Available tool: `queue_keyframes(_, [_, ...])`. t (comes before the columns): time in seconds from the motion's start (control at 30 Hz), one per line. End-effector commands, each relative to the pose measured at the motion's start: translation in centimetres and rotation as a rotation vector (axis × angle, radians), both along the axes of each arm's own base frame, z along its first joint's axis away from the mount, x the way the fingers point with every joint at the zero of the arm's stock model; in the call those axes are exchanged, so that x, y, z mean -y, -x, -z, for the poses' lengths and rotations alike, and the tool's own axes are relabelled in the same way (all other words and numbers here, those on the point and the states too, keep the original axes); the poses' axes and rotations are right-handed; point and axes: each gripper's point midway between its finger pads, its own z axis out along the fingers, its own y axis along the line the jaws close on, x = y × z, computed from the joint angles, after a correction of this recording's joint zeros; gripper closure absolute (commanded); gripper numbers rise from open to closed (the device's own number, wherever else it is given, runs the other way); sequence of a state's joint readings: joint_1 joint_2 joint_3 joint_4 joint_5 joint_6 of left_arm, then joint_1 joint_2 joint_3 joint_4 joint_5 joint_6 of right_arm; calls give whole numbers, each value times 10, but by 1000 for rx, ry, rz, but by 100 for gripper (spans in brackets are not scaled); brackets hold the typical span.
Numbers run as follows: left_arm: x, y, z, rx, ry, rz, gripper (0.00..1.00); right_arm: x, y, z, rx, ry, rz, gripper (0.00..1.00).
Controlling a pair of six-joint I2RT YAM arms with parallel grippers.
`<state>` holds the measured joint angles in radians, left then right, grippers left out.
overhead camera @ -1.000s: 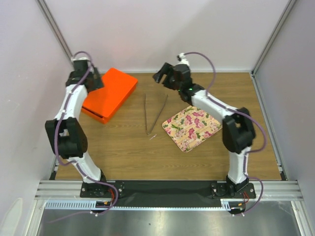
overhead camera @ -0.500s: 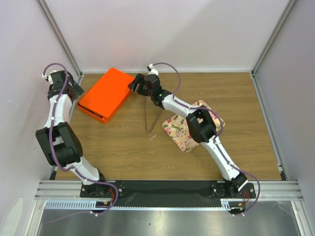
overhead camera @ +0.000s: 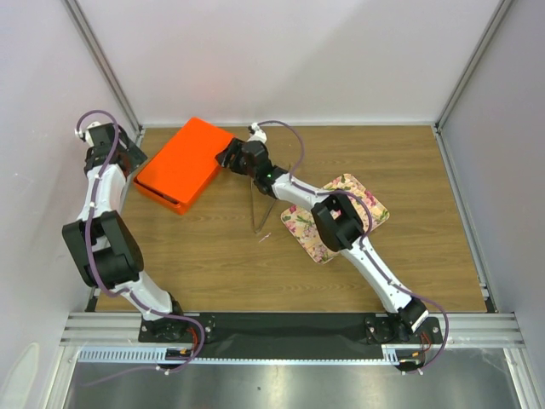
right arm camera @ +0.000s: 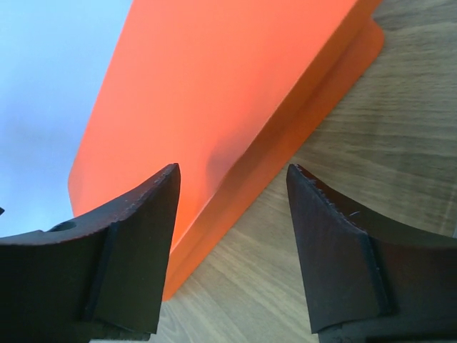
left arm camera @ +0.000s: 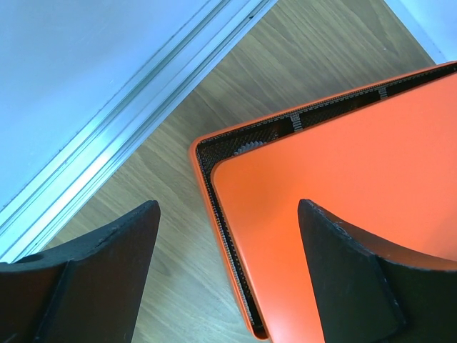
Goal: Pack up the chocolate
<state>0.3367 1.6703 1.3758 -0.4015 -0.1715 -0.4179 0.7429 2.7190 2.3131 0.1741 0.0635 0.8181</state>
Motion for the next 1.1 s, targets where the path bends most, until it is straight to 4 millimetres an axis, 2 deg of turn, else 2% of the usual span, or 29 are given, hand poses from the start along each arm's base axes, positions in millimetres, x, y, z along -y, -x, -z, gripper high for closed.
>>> queue_keyframes(0.0, [-3, -8, -5, 28, -8, -3, 16, -15, -1, -23, 50, -92, -2, 35])
queue_keyframes(0.17, [-5, -8, 4, 20, 2, 4, 16, -25, 8, -22, 71, -87, -34, 42])
queue_keyframes(0.47, [-2, -10, 2, 30, 13, 32, 17, -48, 32, -28, 104, -99, -104, 51])
queue_keyframes(0.7, [-1, -10, 9, 16, 22, 39, 17, -52, 36, -21, 97, -96, -109, 56])
queue_keyframes(0.8, [7, -15, 9, 43, 42, 87, 17, -56, 39, -21, 107, -94, -125, 58])
queue_keyframes(0.9, [23, -26, 0, 106, 70, 183, 18, -57, 41, -22, 117, -85, -139, 59])
queue_keyframes(0.97, [27, -31, -7, 127, 77, 214, 19, -56, 40, -24, 123, -76, -139, 59])
queue_keyframes(1.0, [28, -33, -8, 135, 78, 223, 19, -59, 46, -26, 124, -75, -169, 59])
queue_keyframes(1.03, [30, -37, -9, 148, 86, 239, 19, -58, 47, -22, 119, -64, -175, 58])
queue_keyframes(1.07, [38, -44, -14, 182, 101, 290, 19, -58, 49, -30, 129, -64, -184, 57])
